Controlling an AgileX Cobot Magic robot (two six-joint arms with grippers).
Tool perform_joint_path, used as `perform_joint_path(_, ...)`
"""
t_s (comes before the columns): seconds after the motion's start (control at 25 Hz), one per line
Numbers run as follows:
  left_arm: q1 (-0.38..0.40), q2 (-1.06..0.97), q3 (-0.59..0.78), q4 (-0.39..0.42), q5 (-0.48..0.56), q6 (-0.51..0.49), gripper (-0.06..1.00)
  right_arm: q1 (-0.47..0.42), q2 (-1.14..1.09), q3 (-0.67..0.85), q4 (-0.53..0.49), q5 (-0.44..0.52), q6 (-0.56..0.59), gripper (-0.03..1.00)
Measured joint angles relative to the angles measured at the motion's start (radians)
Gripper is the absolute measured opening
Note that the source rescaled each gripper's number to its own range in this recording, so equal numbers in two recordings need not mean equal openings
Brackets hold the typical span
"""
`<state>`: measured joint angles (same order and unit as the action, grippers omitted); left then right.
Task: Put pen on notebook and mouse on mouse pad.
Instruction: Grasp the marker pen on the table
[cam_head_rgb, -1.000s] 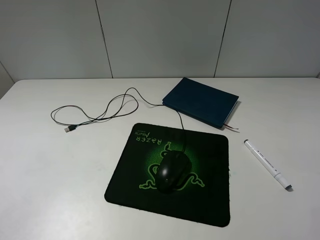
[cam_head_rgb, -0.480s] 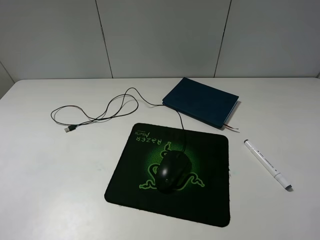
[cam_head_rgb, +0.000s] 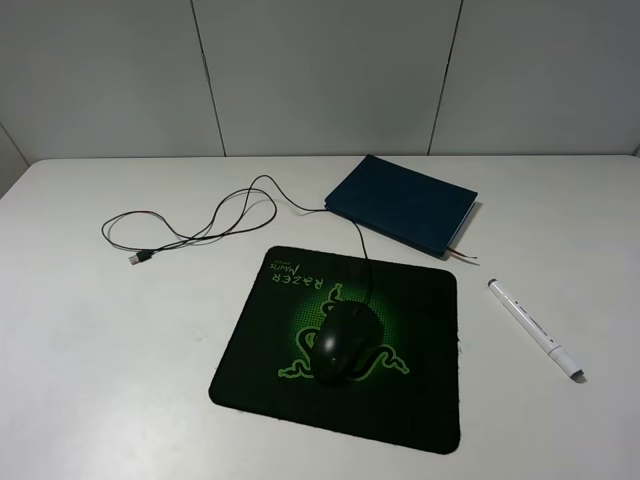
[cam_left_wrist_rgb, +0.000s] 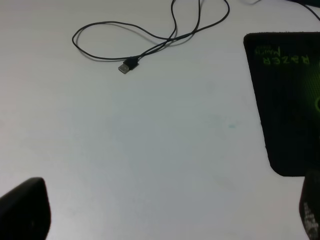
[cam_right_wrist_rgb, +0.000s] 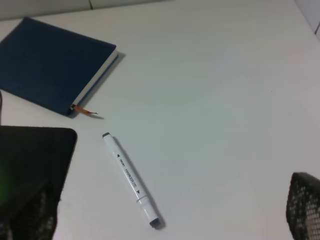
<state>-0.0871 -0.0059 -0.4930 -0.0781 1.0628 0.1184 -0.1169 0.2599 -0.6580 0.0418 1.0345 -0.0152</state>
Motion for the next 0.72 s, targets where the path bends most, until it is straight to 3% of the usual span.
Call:
perform_joint_path(0.36,0.0,0.0,0.0,0.0,0.0,0.0,1.0,0.018,0.441,-0.157,0.032,-0.007,-0.099,1.0)
perform_joint_path(0.72,0.0,0.0,0.0,0.001,0.0,0.0,1.0,0.241,0.781,-0.177,0.016,-0.093,-0.116,1.0)
